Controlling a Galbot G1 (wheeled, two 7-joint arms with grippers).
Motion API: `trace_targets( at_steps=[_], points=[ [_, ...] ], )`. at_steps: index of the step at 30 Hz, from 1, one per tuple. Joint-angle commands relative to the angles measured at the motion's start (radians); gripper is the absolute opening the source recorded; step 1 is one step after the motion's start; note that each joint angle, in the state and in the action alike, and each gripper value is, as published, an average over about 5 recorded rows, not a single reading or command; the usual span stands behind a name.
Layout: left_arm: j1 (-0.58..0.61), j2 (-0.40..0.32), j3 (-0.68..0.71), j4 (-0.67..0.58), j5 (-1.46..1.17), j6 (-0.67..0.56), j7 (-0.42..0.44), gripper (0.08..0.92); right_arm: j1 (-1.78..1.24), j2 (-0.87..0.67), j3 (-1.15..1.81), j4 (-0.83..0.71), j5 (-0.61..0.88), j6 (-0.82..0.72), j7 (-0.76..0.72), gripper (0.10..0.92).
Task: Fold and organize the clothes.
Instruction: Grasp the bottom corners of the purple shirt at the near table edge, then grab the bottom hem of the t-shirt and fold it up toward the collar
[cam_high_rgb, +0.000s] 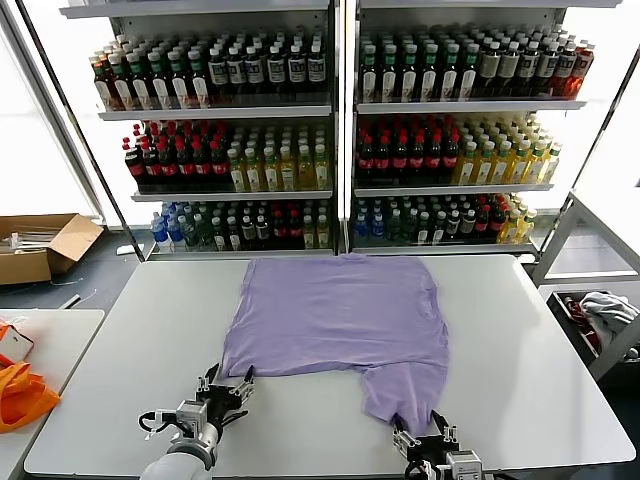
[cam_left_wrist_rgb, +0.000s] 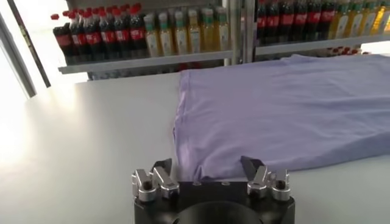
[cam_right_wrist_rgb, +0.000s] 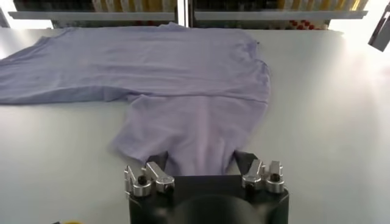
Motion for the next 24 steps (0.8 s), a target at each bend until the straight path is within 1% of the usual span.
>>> trace_targets(
  at_steps=[1, 10, 13, 16, 18, 24],
  points=[
    [0.009, -0.007, 0.006, -0.013, -0.001, 0.007, 0.002, 0.506, -0.001, 0.002, -0.003, -0.010, -0.007, 0.029, 0.002, 0.464],
    [0.005, -0.023, 0.013, -0.043, -0.001, -0.009, 0.001, 0.246, 0.011, 0.004, 0.033, 0.063, -0.046, 0.051, -0.007, 0.204],
    [0.002, -0.026, 0.015, -0.053, -0.002, -0.017, 0.002, 0.160, 0.019, 0.007, 0.050, 0.093, -0.050, 0.052, -0.016, 0.138],
    [-0.003, -0.027, 0.015, -0.057, -0.002, -0.022, 0.004, 0.102, 0.031, 0.011, 0.065, 0.114, -0.050, 0.053, -0.023, 0.121],
    [-0.007, -0.025, 0.015, -0.052, -0.002, -0.023, 0.005, 0.088, 0.041, 0.015, 0.073, 0.119, -0.047, 0.053, -0.023, 0.121],
    [-0.024, -0.023, 0.010, -0.037, -0.015, -0.045, 0.007, 0.084, 0.060, 0.025, 0.088, 0.115, -0.044, 0.079, -0.037, 0.121]
  ],
)
